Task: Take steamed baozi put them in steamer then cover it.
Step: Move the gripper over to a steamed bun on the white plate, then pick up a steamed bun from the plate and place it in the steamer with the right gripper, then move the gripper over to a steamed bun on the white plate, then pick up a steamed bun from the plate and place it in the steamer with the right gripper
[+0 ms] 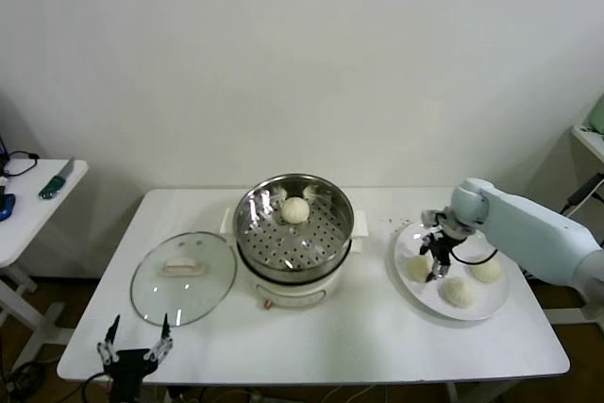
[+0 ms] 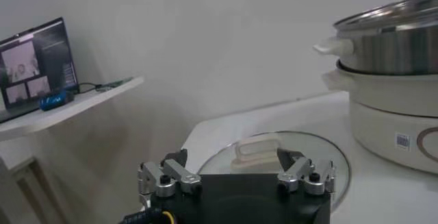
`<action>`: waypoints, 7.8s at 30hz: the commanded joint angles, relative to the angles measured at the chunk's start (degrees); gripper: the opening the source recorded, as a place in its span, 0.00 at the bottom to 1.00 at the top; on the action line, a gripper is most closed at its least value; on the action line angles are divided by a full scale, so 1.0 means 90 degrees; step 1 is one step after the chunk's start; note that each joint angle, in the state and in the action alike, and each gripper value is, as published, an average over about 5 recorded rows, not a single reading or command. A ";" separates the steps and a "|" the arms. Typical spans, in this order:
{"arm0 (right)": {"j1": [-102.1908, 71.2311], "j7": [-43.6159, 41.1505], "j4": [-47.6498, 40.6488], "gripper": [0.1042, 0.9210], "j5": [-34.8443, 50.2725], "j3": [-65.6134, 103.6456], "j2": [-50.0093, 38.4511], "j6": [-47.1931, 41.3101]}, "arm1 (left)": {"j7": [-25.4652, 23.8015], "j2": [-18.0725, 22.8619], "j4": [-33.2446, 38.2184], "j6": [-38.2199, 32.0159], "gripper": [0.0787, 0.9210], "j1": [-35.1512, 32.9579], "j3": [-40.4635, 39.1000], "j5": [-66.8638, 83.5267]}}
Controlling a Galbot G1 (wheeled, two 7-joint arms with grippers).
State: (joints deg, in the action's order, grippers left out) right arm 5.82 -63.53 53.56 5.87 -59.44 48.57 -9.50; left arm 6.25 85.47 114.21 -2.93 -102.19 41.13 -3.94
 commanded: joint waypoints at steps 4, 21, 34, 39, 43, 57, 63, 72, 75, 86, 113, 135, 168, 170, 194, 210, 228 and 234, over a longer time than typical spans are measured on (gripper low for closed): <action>0.0225 -0.0018 0.0020 0.67 0.0229 -0.0054 -0.0058 -0.0003 | 0.0009 0.0010 0.0032 -0.0004 0.88 -0.0015 0.0019 0.0002; 0.4614 0.0015 0.0588 0.67 0.4039 -0.2940 0.0698 -0.0728 | 0.0062 -0.0006 0.0379 0.0118 0.88 -0.0234 -0.0327 0.0099; 0.5016 0.0606 0.0587 0.68 0.5902 -0.3490 0.2895 -0.1359 | 0.0078 -0.0064 0.0557 0.0142 0.88 -0.0324 -0.0716 0.0217; 0.4647 0.0784 0.0329 0.68 0.6052 -0.3626 0.3721 -0.1455 | -0.0003 -0.0075 0.0600 0.0105 0.88 -0.0298 -0.0728 0.0353; 0.4292 0.0839 0.0056 0.68 0.6060 -0.3742 0.4243 -0.1470 | -0.0039 -0.0085 0.0619 0.0119 0.88 -0.0269 -0.0693 0.0387; 0.3133 0.0876 -0.0691 0.68 0.5554 -0.3872 0.5035 -0.1380 | -0.0074 -0.0126 0.0552 0.0170 0.88 -0.0155 -0.0610 0.0529; 0.3008 0.0742 -0.0845 0.69 0.5297 -0.3865 0.5059 -0.1282 | -0.0071 -0.0142 0.0514 0.0182 0.88 -0.0152 -0.0584 0.0531; 0.2953 0.0677 -0.0659 0.69 0.4967 -0.3890 0.4809 -0.1241 | -0.0061 -0.0139 0.0475 0.0186 0.88 -0.0156 -0.0576 0.0512; 0.2984 0.0670 -0.0599 0.71 0.4914 -0.3892 0.4749 -0.1246 | -0.0045 -0.0136 0.0464 0.0185 0.88 -0.0159 -0.0555 0.0512; 0.3584 0.0441 -0.0312 0.88 0.4773 -0.3724 0.4177 -0.1146 | -0.0018 -0.0119 0.0482 0.0187 0.88 -0.0204 -0.0538 0.0497; 0.2863 -0.0068 0.2323 0.88 0.0523 -0.2832 -0.1494 -0.0388 | -0.0023 -0.0033 0.0582 0.0453 0.88 -0.0272 -0.0372 0.0174; 0.0163 -0.0055 0.1601 0.88 -0.0620 -0.0803 -0.1433 -0.0130 | 0.0009 0.0177 0.0541 0.0503 0.88 -0.0471 -0.0313 -0.0113; 0.1356 -0.0284 0.1469 0.72 -0.0482 -0.1564 -0.0962 0.0609 | 0.0079 0.0205 0.0528 0.0459 0.88 -0.0547 -0.0367 -0.0175; 0.1773 -0.0356 0.1501 0.72 -0.0417 -0.1799 -0.0796 0.0844 | 0.0079 0.0203 0.0547 0.0457 0.88 -0.0560 -0.0371 -0.0174; 0.4740 -0.0824 0.1759 0.71 -0.0097 -0.2603 0.3074 0.4094 | 0.0057 0.0162 0.0589 0.0493 0.88 -0.0580 -0.0469 -0.0262; 0.3104 -0.0810 0.1541 0.71 -0.2199 -0.2297 0.4165 0.5092 | 0.0271 0.0259 0.0728 0.0741 0.88 -0.0274 -0.0521 -0.0221; 0.2731 -0.0962 0.1777 0.72 -0.1998 -0.2447 0.4105 0.4892 | 0.0325 0.0213 0.0661 0.0848 0.88 -0.0242 -0.0440 -0.0155; 0.2792 -0.0996 0.1719 0.80 -0.1861 -0.2436 0.4073 0.4808 | 0.0313 0.0113 0.0640 0.0840 0.88 -0.0278 -0.0374 -0.0154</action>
State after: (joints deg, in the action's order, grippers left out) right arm 31.72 -72.05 68.96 -11.07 -81.37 84.83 34.12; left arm 8.86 86.90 120.06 4.41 -104.68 37.51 -5.48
